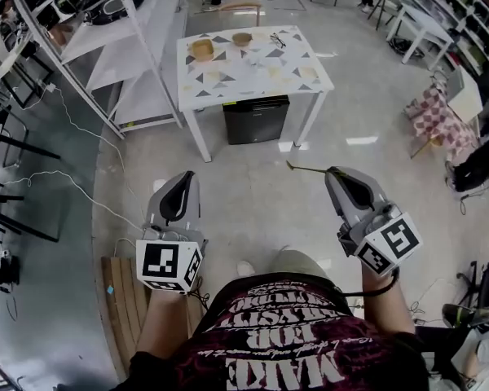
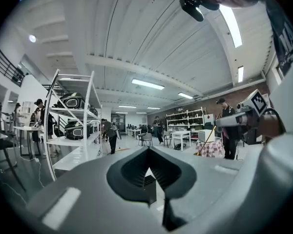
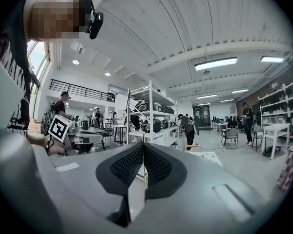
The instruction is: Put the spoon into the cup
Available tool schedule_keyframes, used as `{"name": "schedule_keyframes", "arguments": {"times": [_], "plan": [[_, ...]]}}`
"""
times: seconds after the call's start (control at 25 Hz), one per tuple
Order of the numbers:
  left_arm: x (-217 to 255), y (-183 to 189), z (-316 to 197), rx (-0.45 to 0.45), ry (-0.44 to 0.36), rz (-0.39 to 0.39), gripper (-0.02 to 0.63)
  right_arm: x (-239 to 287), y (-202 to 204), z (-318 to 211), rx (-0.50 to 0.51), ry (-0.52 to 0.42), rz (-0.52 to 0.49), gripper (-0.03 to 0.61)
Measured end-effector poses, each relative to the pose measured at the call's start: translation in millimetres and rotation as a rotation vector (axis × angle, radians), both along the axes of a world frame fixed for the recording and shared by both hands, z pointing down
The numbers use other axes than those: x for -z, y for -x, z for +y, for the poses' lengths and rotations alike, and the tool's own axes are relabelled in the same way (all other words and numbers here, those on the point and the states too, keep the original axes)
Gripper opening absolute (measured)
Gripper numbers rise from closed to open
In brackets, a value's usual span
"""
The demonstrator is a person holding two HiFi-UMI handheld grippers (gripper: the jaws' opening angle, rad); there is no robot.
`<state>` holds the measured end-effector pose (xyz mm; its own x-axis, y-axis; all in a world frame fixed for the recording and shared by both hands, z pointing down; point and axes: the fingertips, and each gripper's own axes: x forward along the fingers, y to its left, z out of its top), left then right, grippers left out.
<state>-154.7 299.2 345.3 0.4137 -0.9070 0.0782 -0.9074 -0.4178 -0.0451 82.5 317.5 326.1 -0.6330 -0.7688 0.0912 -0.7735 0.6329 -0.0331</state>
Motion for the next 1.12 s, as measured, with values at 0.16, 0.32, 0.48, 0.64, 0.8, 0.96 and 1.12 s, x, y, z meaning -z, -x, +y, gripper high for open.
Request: {"name": "schedule_keyframes", "arguments": {"times": [0.16, 0.32, 0.48, 0.64, 0.8, 0.96, 1.12], "plan": [[-10, -3, 0, -0.008, 0.024, -0.003, 0.0, -3, -9, -3, -0.021, 0.013, 0.003, 0.035], [-21, -3, -7, -0.01, 0.046, -0.007, 0.0, -15, -12, -9, -0.029, 0.047, 0.007, 0.035], [-23, -8, -18, -0.005, 0.046, -0.007, 0.0, -17, -14, -22, -0.015, 0.052, 0.004, 0.035], [-22, -15, -31, -0.006, 0.042, -0.013, 0.0, -20, -15, -37, -0.001, 0.058, -0.011, 0.035], [-19, -17, -51, 0.003, 0.038, -0.022, 0.0, -19, -15, -58, 0.018, 0.055, -0.014, 0.035], [-21, -20, -68, 0.008, 0.05, -0.027, 0.0, -17, -17, -79, 0.023, 0.057, -0.028, 0.035], [-24, -24, -87, 0.009, 0.057, -0.041, 0.0, -15, -17, -100, 0.035, 0.05, -0.045, 0.035]]}}
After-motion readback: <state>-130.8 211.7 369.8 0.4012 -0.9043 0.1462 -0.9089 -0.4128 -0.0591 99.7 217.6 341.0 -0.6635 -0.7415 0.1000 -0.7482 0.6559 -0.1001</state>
